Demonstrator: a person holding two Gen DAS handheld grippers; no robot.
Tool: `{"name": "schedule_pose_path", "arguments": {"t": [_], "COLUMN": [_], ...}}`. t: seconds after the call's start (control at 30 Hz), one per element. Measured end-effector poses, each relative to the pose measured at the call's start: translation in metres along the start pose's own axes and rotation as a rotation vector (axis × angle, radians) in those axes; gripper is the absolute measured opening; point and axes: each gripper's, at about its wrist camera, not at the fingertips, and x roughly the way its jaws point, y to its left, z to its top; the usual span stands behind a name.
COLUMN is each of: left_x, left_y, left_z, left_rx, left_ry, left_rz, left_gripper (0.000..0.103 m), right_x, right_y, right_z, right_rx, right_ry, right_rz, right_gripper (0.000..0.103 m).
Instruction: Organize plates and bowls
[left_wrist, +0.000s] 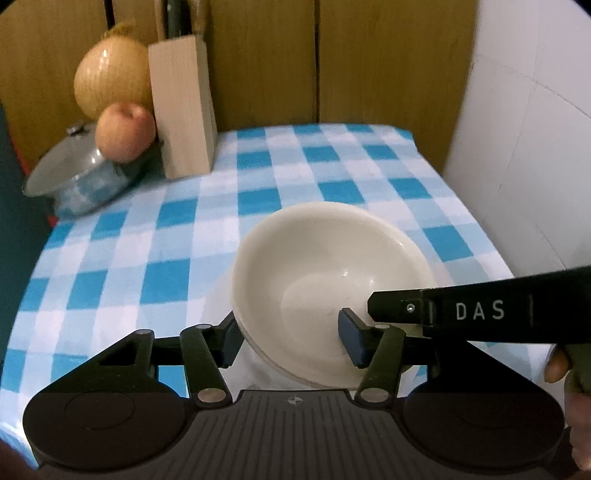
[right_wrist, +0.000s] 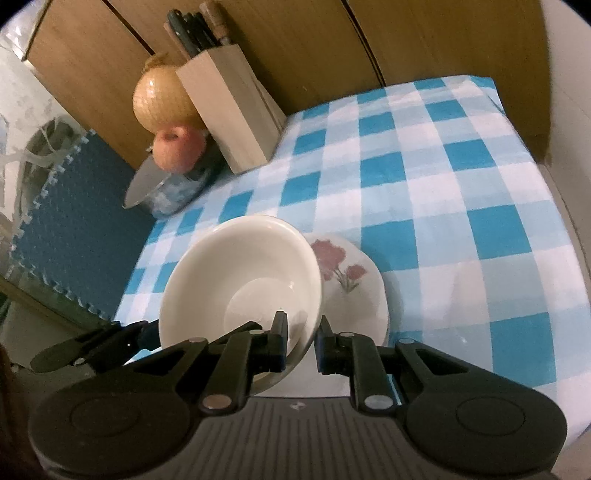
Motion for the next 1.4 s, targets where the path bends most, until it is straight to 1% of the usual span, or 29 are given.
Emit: {"name": "schedule_pose_path", "arguments": {"t": [0.1, 0.17, 0.2, 0.27, 0.47, 0.53, 0.57, 0.67, 0.8, 0.93, 1.17, 1.33, 1.4], "left_x": [0.005, 0.006, 0.006, 0.004, -0.004, -0.008, -0.009, -0.012, -0.014, -0.016, -0.019, -0.02, -0.02], "left_y": [0.005, 0.008, 0.011, 0.017, 0.022, 0.021, 0.02, 0.02, 0.022, 0.022, 0.02, 0.017, 0.016], "left_z": [-0.002, -0.002, -0.003, -0.003, -0.001, 0.0, 0.0, 0.0, 0.0, -0.001, -0.002, -0.005, -0.007], "left_rx": [-0.016, -0.021, -0.025, -0.044, -0.072, -0.066, -0.063, -0.068, -0.086, -0.093, -0.091, -0.081, -0.077], "left_ry": [0.024, 0.025, 0.023, 0.019, -0.004, -0.023, -0.031, -0.047, -0.051, -0.057, -0.073, -0.076, -0.074], "left_rz": [-0.008, 0.012, 0.019, 0.023, 0.025, 0.041, 0.048, 0.066, 0.084, 0.092, 0.104, 0.114, 0.129], "left_gripper": [0.062, 0.067, 0.071, 0.072, 0.077, 0.083, 0.085, 0.085, 0.086, 0.087, 0.089, 0.091, 0.091], "right_x": [0.005, 0.007, 0.006, 0.004, -0.006, -0.013, -0.017, -0.026, -0.033, -0.033, -0.036, -0.033, -0.031], "right_y": [0.001, 0.0, 0.001, 0.002, -0.001, 0.002, 0.004, 0.01, 0.014, 0.017, 0.02, 0.023, 0.025], "right_z": [0.0, 0.0, 0.0, -0.001, -0.005, -0.009, -0.012, -0.018, -0.021, -0.023, -0.026, -0.028, -0.029], "right_rx": [-0.01, -0.012, -0.027, -0.051, -0.034, -0.048, -0.057, -0.088, -0.103, -0.106, -0.122, -0.149, -0.163], "right_ry": [0.022, 0.022, 0.014, -0.009, -0.042, -0.067, -0.086, -0.137, -0.177, -0.186, -0.213, -0.204, -0.197], "right_rz": [-0.016, -0.036, -0.052, -0.087, -0.097, -0.105, -0.111, -0.135, -0.157, -0.155, -0.173, -0.191, -0.198], "right_gripper": [0.013, 0.015, 0.016, 0.016, 0.016, 0.016, 0.016, 0.017, 0.021, 0.024, 0.025, 0.026, 0.026]}}
